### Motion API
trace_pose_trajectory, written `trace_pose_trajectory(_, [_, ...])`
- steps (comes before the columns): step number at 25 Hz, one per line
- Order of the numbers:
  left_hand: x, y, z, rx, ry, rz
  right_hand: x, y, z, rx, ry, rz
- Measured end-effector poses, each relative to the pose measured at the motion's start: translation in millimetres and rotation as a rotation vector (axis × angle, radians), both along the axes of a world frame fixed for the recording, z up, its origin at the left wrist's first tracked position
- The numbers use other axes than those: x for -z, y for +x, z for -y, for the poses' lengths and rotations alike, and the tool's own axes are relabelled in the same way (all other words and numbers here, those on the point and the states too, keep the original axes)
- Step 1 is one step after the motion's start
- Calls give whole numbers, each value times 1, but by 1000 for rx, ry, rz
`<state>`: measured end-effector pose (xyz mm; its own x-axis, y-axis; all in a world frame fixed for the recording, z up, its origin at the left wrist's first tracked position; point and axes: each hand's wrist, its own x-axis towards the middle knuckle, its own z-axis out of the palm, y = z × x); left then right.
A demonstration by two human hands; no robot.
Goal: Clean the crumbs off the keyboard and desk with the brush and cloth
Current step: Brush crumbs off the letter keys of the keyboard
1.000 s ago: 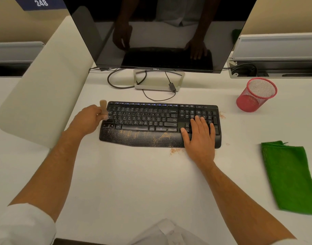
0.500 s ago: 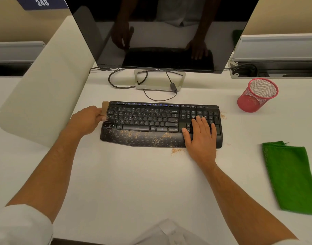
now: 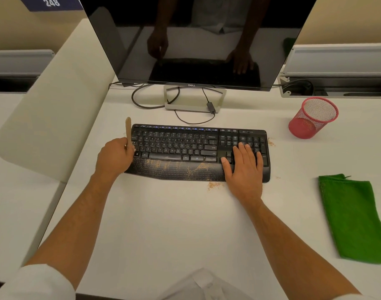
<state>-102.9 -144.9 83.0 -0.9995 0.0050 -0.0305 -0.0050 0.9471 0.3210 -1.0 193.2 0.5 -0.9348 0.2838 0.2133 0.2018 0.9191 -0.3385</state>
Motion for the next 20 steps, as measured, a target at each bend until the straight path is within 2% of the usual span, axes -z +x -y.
trace_pose_trajectory(2, [-4,-5,5,21,16,181,0,0,-1,-1,-6,4])
trace_pose_trajectory(4, [-13,-9,3,-51,163,306,0,0,-1,-5,-11,4])
trace_pose_trajectory(5, [-15,-10,2,-84,207,278,0,0,-1,-6,-12,4])
trace_pose_trajectory(9, [-15,-3,-3,-149,258,-31,0,0,-1,-1,-6,-2])
trace_pose_trajectory(12, [-3,5,2,-149,348,27,0,0,-1,-6,-12,0])
trace_pose_trajectory(16, [-7,1,14,-109,176,277,1,0,-1,1,-3,-1])
trace_pose_trajectory(18, [-14,-3,15,-92,108,248,0,0,0,1,-3,3])
trace_pose_trajectory(20, [-19,-3,9,-85,96,96,0,0,0,1,-6,3])
